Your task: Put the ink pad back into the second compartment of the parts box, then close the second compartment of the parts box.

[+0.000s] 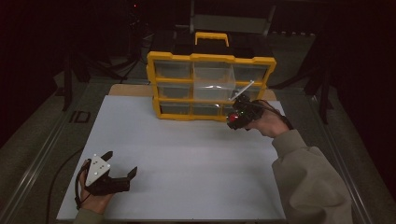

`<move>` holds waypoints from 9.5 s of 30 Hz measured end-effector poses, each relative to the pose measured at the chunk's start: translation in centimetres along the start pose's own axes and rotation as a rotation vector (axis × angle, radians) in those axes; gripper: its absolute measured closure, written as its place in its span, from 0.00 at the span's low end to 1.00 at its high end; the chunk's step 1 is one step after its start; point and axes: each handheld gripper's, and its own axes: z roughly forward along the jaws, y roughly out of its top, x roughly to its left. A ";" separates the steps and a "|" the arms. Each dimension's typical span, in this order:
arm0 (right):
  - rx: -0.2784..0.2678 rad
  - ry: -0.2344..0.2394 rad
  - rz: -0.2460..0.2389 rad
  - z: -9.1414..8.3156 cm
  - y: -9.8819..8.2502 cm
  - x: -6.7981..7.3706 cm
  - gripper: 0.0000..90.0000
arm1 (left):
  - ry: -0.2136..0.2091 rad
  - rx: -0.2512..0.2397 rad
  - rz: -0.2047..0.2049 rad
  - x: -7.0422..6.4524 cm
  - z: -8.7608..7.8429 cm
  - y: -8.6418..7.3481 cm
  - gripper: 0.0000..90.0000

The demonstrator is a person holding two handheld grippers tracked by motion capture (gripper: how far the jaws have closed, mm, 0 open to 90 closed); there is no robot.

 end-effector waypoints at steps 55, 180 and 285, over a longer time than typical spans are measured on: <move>-0.030 -0.019 0.022 -3.9 1.4 -1.7 0.33 | -0.002 -0.003 -0.004 0.0 0.0 0.0 0.00; -0.130 -0.063 0.119 -11.8 6.7 -5.3 0.33 | -0.006 -0.002 -0.006 0.1 0.0 0.0 0.00; -0.268 0.105 -0.063 -5.4 1.3 -1.4 1.00 | -0.002 0.001 -0.006 0.0 0.0 0.0 0.00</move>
